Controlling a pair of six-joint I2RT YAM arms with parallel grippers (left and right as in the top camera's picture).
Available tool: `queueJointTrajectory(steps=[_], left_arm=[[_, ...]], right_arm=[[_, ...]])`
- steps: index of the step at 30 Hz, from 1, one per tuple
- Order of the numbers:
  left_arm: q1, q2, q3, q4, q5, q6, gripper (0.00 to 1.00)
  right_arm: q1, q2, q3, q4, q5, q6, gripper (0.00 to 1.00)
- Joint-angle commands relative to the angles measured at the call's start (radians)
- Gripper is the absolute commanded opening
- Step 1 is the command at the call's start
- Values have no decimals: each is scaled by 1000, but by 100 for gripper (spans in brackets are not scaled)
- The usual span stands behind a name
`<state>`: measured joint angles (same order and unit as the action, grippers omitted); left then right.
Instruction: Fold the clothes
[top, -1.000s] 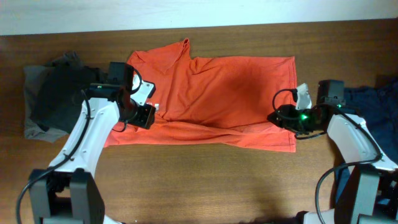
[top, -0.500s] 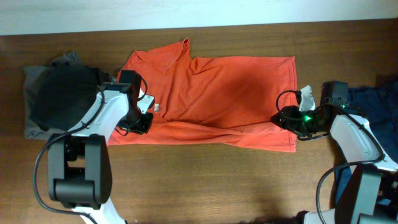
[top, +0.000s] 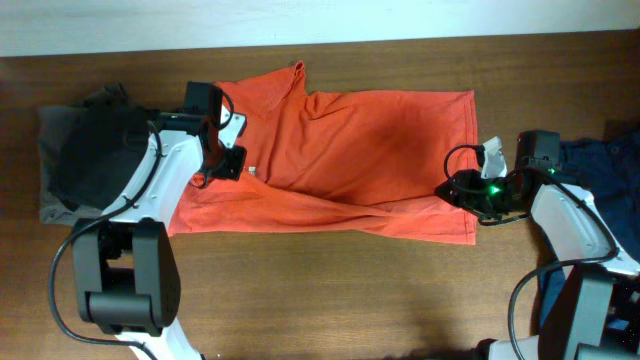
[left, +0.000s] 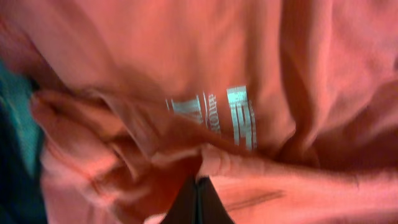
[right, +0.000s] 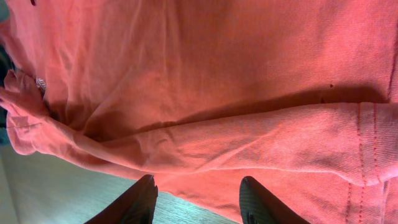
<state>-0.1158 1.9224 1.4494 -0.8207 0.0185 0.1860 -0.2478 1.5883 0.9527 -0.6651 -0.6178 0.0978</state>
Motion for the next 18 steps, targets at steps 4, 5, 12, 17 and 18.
queueJointTrajectory(steps=[4,5,12,17,18], left_arm=[[2,16,12,121,47,16,0],[2,22,12,140,75,31,0],[-3,88,12,192,207,56,0],[-9,134,12,192,226,56,0],[-10,136,12,193,227,56,0]], right_arm=[[-4,-19,17,3,5,-4,48],[-4,-19,17,3,5,-4,48],[-4,-19,17,3,5,-4,48],[-4,-19,17,3,5,-4,48],[-4,-19,17,3,5,-4,47]])
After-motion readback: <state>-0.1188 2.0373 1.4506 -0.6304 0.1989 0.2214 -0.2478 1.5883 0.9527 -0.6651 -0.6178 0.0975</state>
